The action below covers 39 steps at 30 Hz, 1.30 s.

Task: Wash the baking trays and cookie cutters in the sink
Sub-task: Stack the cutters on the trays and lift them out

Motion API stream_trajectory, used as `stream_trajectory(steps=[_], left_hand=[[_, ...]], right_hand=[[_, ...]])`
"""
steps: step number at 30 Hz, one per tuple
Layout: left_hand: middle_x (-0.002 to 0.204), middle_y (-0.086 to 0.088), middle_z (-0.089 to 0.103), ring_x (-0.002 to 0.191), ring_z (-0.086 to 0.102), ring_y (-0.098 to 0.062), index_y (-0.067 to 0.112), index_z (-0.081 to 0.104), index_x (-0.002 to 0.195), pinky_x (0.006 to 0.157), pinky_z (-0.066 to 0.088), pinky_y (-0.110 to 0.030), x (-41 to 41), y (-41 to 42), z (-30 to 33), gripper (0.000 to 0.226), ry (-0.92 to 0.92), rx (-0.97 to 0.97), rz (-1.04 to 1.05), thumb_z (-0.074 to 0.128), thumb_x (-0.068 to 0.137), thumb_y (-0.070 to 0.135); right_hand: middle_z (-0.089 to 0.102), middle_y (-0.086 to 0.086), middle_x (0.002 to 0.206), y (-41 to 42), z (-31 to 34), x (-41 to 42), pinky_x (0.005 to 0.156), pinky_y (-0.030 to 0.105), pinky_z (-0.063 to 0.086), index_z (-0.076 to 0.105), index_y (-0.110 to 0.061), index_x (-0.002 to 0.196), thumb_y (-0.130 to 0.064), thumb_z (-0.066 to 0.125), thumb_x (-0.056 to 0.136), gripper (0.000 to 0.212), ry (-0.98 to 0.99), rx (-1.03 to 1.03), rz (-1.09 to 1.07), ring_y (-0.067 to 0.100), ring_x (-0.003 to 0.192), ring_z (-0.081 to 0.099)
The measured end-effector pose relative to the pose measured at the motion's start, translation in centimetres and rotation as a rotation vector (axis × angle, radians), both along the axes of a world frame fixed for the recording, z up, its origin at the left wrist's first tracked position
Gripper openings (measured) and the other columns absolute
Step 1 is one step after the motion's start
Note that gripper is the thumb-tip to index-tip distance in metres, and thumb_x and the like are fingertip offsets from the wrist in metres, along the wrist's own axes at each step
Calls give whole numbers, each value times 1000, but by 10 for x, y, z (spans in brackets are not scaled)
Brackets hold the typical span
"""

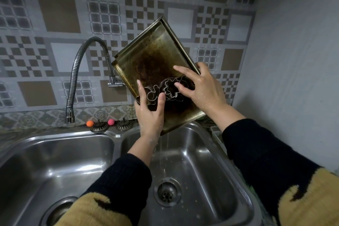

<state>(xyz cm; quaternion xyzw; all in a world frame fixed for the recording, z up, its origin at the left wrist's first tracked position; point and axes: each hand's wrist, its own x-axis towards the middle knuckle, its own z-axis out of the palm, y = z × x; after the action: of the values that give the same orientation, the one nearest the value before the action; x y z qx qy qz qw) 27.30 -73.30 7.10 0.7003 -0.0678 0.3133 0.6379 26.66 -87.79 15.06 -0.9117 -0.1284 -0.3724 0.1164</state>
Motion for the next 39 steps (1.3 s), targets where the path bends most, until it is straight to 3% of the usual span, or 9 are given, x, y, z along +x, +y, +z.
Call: stream_trajectory(steps=[4, 12, 17, 26, 31, 34, 39], left_hand=[[154, -11, 22, 140, 28, -25, 55, 4, 146, 105, 25, -41, -3, 3, 2, 85, 23, -13, 1, 42, 73, 76], [157, -11, 18, 142, 24, -26, 59, 2, 144, 109, 25, -46, -11, 19, 2, 82, 29, 19, 16, 43, 76, 77], [158, -12, 16, 144, 20, -26, 56, 5, 145, 111, 23, -49, -22, 30, -3, 78, 90, 55, -10, 47, 80, 66], [154, -10, 28, 144, 20, -23, 63, 7, 141, 111, 27, -47, -52, 55, -42, 80, 334, 269, -50, 46, 72, 78], [150, -17, 32, 140, 31, -29, 62, 8, 142, 107, 34, -44, -86, 64, -58, 84, 511, 426, 26, 41, 68, 86], [142, -19, 38, 132, 41, -31, 57, 13, 144, 105, 37, -39, -115, 69, -63, 83, 579, 483, 78, 43, 72, 83], [142, -16, 41, 130, 45, -30, 53, 22, 144, 103, 40, -37, -170, 83, -79, 85, 674, 512, 165, 42, 68, 86]], right_hand=[[30, 13, 149, 5, 2, -4, 81, 41, 55, 37, -51, 137, -57, 47, 90, 49, 1, -6, 4, 30, 126, 48], [31, 13, 149, 19, 0, -14, 78, 41, 56, 38, -52, 136, -57, 48, 90, 48, 5, 5, -13, 31, 123, 51], [30, 12, 149, 26, -14, -22, 82, 41, 55, 36, -53, 137, -58, 48, 90, 49, 43, 64, -33, 29, 124, 50], [39, 12, 143, 35, -89, -49, 76, 28, 50, 43, -53, 132, -56, 55, 87, 47, 254, 369, -6, 26, 113, 57], [40, 12, 143, 40, -119, -79, 85, 32, 43, 49, -50, 129, -55, 57, 86, 44, 434, 522, 6, 28, 126, 47], [46, 10, 134, 44, -135, -99, 77, 28, 38, 50, -49, 129, -57, 55, 86, 43, 505, 544, 37, 26, 117, 52], [51, 9, 131, 55, -161, -134, 87, 30, 41, 51, -49, 126, -56, 55, 86, 40, 604, 548, 129, 25, 118, 52]])
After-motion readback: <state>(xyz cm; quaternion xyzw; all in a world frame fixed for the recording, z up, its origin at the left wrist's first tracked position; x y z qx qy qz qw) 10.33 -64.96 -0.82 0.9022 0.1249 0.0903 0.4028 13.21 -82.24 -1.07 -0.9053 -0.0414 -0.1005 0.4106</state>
